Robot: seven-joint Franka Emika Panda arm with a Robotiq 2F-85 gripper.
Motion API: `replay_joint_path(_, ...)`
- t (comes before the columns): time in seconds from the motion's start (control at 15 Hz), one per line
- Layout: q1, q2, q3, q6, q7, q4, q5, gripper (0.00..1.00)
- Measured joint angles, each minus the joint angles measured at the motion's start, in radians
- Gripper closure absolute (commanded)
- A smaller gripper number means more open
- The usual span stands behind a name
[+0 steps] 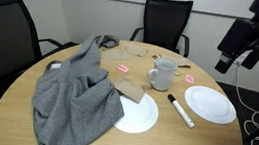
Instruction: Put the black marker in the mug
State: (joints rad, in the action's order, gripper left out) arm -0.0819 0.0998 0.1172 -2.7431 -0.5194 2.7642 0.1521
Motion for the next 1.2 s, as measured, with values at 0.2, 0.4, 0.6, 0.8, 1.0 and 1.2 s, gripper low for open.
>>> replay_joint_path(0.2, 0.02, -0.094, -0.006, -0.084, 0.0, -0.01, -0.001, 0.0)
replay_joint_path(0.4, 0.042, -0.185, -0.03, -0.171, -0.005, -0.025, -0.015, 0.0)
replay_joint_path(0.6, 0.074, -0.268, -0.068, -0.248, -0.002, -0.05, -0.012, 0.0)
replay_joint_path(0.8, 0.095, -0.346, -0.084, -0.307, 0.01, -0.084, 0.002, 0.0)
replay_joint_path(1.0, 0.101, -0.42, -0.085, -0.346, 0.03, -0.121, 0.031, 0.0)
replay_joint_path(1.2, 0.097, -0.487, -0.08, -0.369, 0.059, -0.159, 0.059, 0.0)
